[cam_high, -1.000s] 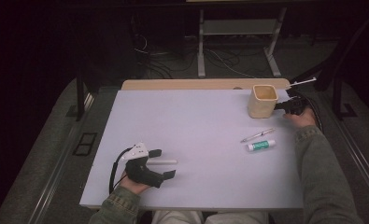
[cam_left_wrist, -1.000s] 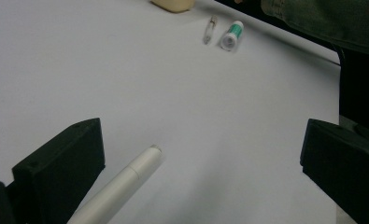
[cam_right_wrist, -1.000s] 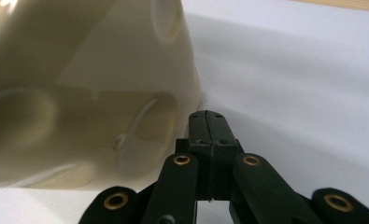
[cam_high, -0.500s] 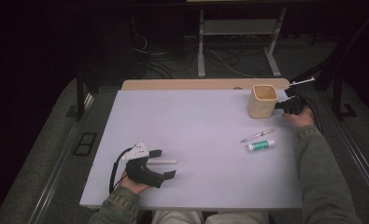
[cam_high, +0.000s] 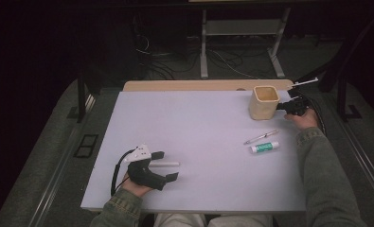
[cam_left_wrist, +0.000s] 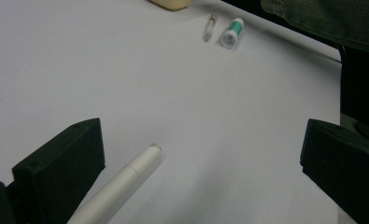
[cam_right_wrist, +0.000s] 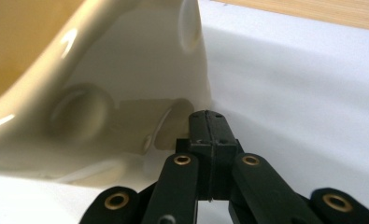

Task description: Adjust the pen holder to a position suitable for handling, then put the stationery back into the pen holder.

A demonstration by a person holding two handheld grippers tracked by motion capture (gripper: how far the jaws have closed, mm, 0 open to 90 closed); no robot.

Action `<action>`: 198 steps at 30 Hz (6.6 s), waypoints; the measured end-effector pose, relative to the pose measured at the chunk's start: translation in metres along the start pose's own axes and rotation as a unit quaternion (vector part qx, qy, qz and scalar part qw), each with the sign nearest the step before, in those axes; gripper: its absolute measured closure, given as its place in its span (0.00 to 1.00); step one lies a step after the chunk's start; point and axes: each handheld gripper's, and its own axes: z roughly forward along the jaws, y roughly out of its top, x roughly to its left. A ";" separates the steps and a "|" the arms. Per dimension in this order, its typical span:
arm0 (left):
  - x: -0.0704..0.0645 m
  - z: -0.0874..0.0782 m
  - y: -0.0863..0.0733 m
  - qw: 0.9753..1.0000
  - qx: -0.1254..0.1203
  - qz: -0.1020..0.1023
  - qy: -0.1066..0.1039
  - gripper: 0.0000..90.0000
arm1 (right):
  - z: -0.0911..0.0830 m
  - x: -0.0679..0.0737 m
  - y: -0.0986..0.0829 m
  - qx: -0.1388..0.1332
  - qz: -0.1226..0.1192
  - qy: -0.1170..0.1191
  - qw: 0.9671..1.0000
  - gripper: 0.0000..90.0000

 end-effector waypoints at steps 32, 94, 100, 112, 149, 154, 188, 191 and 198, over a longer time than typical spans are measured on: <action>-0.001 -0.001 0.000 1.000 -0.002 0.002 0.000 0.00 | 0.021 0.042 0.017 0.020 -0.058 0.054 0.997 1.00; -0.003 -0.002 0.001 1.000 -0.007 0.008 -0.002 0.00 | 0.058 0.129 0.042 0.065 -0.120 0.096 0.986 1.00; -0.003 -0.002 0.002 1.000 -0.008 0.008 -0.003 0.00 | 0.062 0.136 0.045 0.067 -0.125 0.100 0.985 1.00; -0.003 -0.002 0.002 1.000 -0.008 0.008 -0.003 0.00 | 0.066 0.142 0.046 0.063 -0.132 0.103 0.984 1.00; -0.003 -0.002 0.002 1.000 -0.008 0.009 -0.007 0.00 | 0.006 0.149 0.032 0.036 -0.137 0.091 0.986 0.61; -0.002 -0.002 0.002 1.000 -0.008 0.009 -0.007 0.00 | -0.008 0.154 0.028 0.025 -0.145 0.099 0.984 0.49; -0.002 -0.001 0.002 1.000 -0.006 0.007 -0.003 0.00 | -0.072 0.156 -0.008 0.049 -0.220 0.117 0.967 0.00; -0.002 -0.001 0.002 1.000 -0.007 0.006 -0.003 0.00 | -0.074 0.154 -0.013 0.052 -0.229 0.118 0.965 0.00; -0.003 -0.001 0.002 1.000 -0.006 0.008 -0.002 0.00 | -0.079 0.149 -0.023 0.064 -0.251 0.111 0.959 0.00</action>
